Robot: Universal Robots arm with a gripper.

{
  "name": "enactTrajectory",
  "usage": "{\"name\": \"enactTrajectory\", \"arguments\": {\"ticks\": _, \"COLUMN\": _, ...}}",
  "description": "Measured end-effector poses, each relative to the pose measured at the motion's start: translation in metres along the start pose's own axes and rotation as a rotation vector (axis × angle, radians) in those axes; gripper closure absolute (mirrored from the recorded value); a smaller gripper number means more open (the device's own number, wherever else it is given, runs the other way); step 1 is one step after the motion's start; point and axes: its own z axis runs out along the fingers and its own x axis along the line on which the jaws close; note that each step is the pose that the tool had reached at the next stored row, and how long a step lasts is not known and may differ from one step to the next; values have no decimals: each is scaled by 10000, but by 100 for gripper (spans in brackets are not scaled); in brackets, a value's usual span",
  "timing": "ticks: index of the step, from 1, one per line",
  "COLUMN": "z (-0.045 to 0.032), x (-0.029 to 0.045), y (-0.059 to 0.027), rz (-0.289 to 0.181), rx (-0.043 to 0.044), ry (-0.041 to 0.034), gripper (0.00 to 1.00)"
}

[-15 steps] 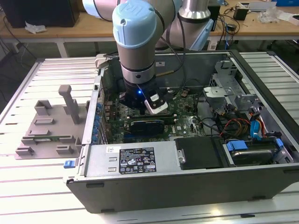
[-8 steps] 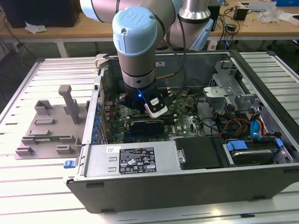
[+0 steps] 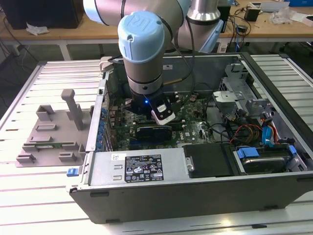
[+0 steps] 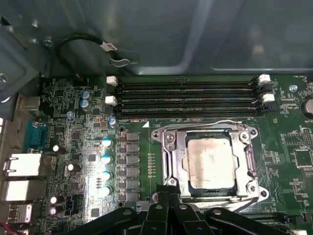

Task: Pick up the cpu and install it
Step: 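Install the second cpu locking lever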

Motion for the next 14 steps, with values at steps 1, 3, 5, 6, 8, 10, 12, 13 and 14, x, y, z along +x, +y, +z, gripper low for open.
{"name": "enactTrajectory", "arguments": {"ticks": 1, "z": -20, "x": 0, "y": 6, "rz": 0, "rx": 0, "ry": 1, "gripper": 89}}
{"name": "enactTrajectory", "arguments": {"ticks": 3, "z": -70, "x": -2, "y": 22, "rz": 0, "rx": 1, "ry": 0, "gripper": 89}}
{"name": "enactTrajectory", "arguments": {"ticks": 5, "z": -148, "x": -5, "y": 48, "rz": -1, "rx": 2, "ry": 1, "gripper": 89}}
{"name": "enactTrajectory", "arguments": {"ticks": 6, "z": -180, "x": -7, "y": 58, "rz": -2, "rx": 0, "ry": 1, "gripper": 89}}
{"name": "enactTrajectory", "arguments": {"ticks": 8, "z": -255, "x": -8, "y": 85, "rz": 0, "rx": 2, "ry": 1, "gripper": 89}}
{"name": "enactTrajectory", "arguments": {"ticks": 10, "z": -321, "x": -11, "y": 109, "rz": -1, "rx": 1, "ry": 1, "gripper": 89}}
{"name": "enactTrajectory", "arguments": {"ticks": 12, "z": -440, "x": -14, "y": 153, "rz": 0, "rx": 1, "ry": 1, "gripper": 89}}
{"name": "enactTrajectory", "arguments": {"ticks": 13, "z": -477, "x": -18, "y": 171, "rz": -1, "rx": 1, "ry": 2, "gripper": 89}}
{"name": "enactTrajectory", "arguments": {"ticks": 14, "z": -481, "x": -34, "y": 175, "rz": 3, "rx": 39, "ry": -1, "gripper": 89}}
